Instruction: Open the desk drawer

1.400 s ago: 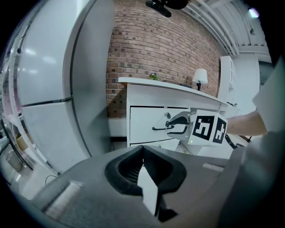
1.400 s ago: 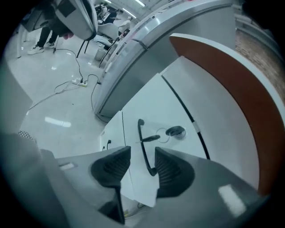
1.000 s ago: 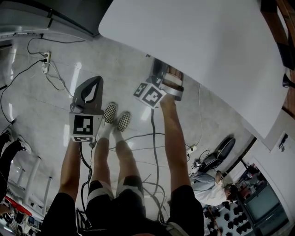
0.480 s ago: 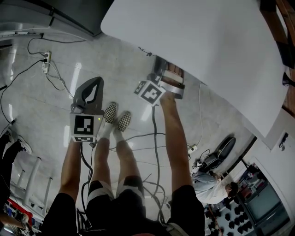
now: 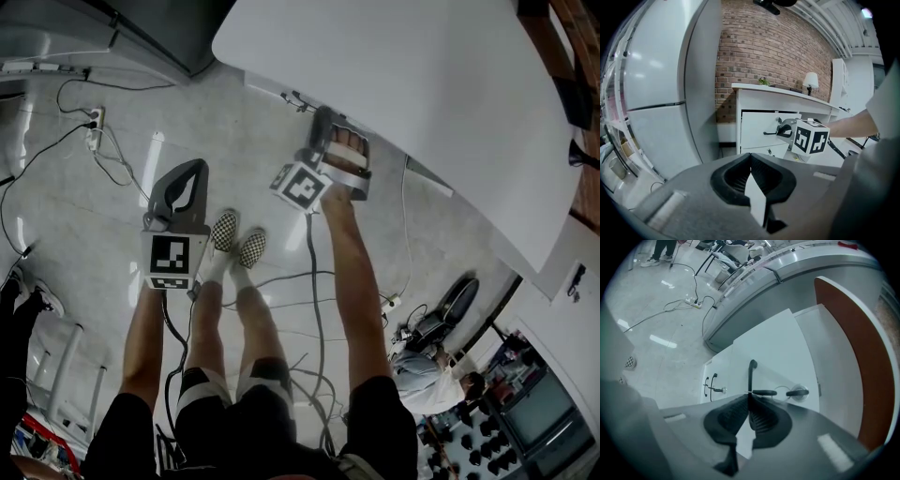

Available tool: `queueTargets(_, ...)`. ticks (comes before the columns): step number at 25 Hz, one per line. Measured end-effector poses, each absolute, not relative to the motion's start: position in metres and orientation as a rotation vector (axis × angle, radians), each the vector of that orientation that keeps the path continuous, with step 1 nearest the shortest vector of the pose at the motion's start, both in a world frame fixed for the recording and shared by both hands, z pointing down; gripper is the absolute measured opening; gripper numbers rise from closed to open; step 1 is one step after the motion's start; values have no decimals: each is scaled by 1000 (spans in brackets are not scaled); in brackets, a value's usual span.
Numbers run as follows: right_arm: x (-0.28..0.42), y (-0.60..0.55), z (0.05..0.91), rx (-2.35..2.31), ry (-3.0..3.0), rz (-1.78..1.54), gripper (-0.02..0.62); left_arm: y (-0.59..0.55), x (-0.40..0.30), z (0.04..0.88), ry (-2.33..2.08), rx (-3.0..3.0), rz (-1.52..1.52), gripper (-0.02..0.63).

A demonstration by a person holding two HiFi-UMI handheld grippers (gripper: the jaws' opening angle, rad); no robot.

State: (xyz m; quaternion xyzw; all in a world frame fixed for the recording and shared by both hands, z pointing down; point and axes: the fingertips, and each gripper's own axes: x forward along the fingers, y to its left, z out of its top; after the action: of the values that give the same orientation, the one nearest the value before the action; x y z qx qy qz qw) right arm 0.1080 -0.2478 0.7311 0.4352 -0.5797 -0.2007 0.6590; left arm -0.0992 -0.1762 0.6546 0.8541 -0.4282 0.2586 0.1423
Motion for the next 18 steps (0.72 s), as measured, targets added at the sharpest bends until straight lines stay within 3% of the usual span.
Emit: queueTargets(18,78,-184,733,930,-1349,-415,20,-143,-108,641,-1226,2499,744,11)
